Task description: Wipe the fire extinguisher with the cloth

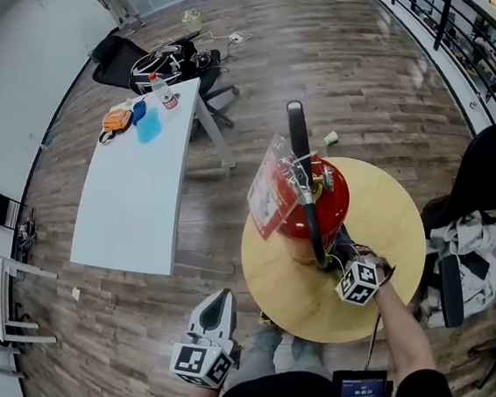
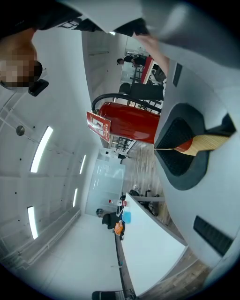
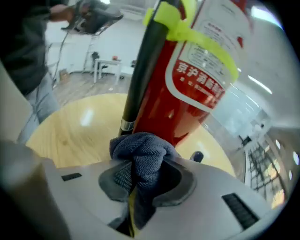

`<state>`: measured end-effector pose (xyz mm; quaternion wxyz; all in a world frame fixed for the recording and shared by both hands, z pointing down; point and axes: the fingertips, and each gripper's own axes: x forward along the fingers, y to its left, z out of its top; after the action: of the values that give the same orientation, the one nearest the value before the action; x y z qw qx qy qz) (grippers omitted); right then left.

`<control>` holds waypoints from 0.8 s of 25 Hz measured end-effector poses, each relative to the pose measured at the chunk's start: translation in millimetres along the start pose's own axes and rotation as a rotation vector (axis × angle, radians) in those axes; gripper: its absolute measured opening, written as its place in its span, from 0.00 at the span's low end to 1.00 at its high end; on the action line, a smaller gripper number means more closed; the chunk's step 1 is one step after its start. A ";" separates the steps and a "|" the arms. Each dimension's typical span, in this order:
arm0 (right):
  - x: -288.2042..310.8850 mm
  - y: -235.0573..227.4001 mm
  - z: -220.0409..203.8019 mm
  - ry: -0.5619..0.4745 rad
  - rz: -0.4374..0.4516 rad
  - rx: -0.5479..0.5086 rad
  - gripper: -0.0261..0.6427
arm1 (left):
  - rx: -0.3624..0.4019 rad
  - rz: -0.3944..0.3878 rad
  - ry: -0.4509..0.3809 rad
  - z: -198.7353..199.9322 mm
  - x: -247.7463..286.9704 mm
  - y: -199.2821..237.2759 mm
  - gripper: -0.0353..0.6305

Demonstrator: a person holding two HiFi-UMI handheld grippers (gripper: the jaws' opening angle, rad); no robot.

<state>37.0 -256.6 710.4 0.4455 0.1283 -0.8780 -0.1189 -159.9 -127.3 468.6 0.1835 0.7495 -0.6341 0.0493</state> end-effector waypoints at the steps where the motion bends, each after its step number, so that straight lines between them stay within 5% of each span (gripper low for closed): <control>1: -0.8 4.8 2.7 -0.019 -0.019 0.113 0.17 | -0.002 -0.005 0.001 0.2 0.3 -0.1 0.09; 6: -0.9 33.5 18.6 -0.029 -0.067 0.492 0.17 | -0.010 -0.054 -0.002 2.4 0.0 3.0 0.09; 10: 4.6 61.9 42.4 -0.025 0.007 0.798 0.17 | -0.010 -0.100 -0.020 10.3 -6.4 14.3 0.09; 12: 9.9 71.8 65.3 -0.102 0.045 0.970 0.18 | -0.010 -0.108 -0.032 13.8 -11.8 25.0 0.09; 17: 10.6 33.4 79.9 -0.282 -0.179 1.698 0.18 | -0.016 -0.117 -0.080 28.4 -31.0 57.4 0.09; 20: -8.0 20.9 114.5 -0.460 -0.166 1.833 0.18 | -0.027 -0.128 -0.101 34.7 -42.9 77.7 0.09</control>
<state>-53.9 -223.5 645.3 -0.0224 0.4634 -0.6839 0.5631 -248.9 -109.0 439.8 0.1641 0.7875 -0.5940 -0.0092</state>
